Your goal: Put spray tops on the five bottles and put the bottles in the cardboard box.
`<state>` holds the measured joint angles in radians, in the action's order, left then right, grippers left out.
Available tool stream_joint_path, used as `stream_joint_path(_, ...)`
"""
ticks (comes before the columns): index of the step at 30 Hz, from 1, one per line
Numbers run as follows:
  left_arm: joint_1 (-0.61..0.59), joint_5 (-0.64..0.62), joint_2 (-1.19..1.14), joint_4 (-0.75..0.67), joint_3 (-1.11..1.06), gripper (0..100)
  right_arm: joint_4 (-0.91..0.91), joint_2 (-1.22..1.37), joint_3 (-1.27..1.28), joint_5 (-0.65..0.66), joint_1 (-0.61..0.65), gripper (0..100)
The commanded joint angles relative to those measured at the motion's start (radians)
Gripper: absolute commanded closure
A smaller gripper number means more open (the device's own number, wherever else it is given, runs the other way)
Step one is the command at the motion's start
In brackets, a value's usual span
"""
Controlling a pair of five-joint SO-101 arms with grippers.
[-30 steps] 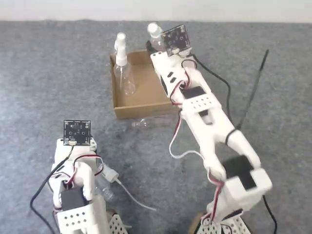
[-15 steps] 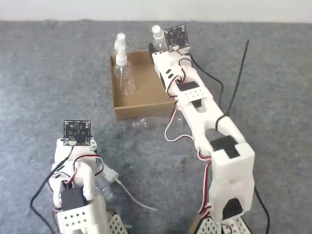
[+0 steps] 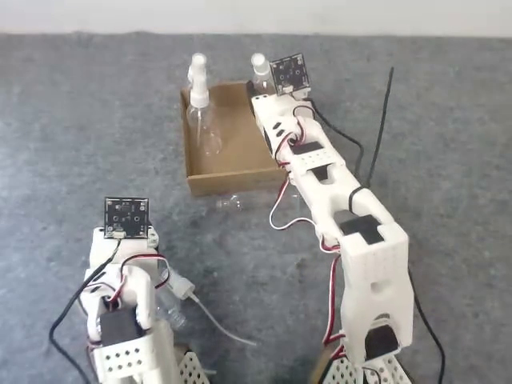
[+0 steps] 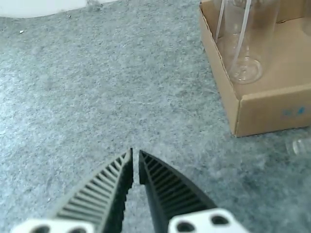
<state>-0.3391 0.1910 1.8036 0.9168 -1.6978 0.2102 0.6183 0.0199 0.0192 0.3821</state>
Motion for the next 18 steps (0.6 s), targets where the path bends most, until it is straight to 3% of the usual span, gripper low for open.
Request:
stream_joint_path(1, -0.003, 0.005, 0.015, -0.002, 0.013, 99, 0.062, -0.008, -0.075, -0.055, -0.013, 99.2)
stream_joint_path(5, -0.003, 0.005, 0.015, -0.002, 0.013, 99, 0.062, 0.001, -0.075, -0.132, -0.019, 99.2)
stream_joint_path(18, -0.005, 0.005, 0.015, -0.002, 0.013, 99, 0.054, 0.004, -0.074, -0.135, -0.021, 99.1)
